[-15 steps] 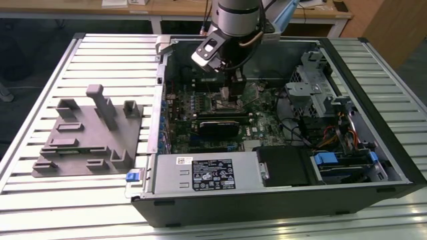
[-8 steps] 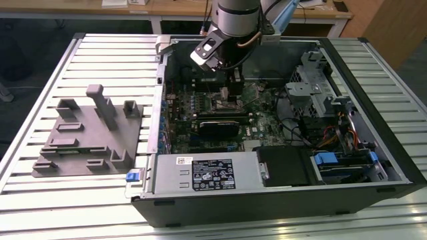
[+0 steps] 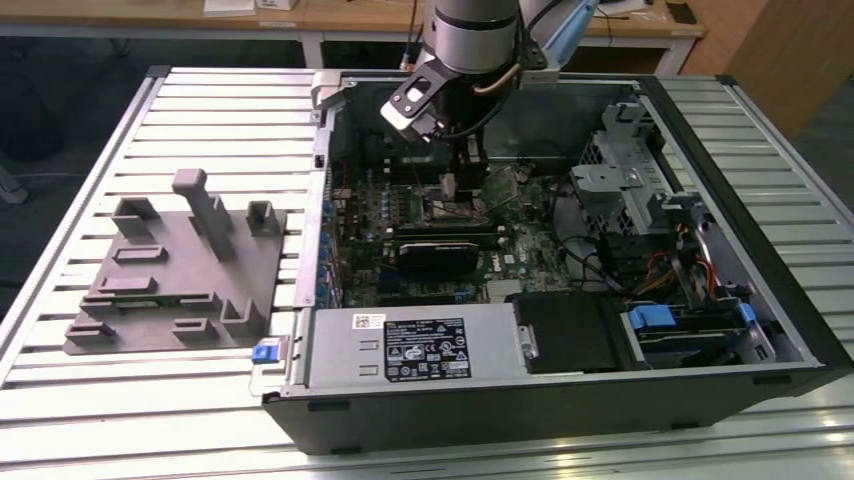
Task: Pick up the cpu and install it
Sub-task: 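Place the cpu into insertion slot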
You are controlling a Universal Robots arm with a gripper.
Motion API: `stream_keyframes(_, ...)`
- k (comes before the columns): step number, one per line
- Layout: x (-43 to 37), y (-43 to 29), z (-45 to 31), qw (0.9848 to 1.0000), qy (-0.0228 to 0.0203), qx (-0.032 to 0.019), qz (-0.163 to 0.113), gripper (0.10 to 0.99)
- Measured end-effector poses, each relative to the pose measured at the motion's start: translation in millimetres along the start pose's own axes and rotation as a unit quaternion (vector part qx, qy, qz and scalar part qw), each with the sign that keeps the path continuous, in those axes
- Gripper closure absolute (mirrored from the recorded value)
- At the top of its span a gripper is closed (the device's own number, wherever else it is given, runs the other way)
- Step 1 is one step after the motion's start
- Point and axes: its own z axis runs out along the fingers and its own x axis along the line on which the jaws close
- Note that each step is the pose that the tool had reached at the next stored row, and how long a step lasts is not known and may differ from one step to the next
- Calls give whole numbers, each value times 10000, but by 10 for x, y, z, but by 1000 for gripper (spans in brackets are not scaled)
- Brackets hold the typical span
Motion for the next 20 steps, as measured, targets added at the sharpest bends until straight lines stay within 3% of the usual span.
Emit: stream_keyframes(20, 53, -4, 92, 10000, 1, 0, -4, 549)
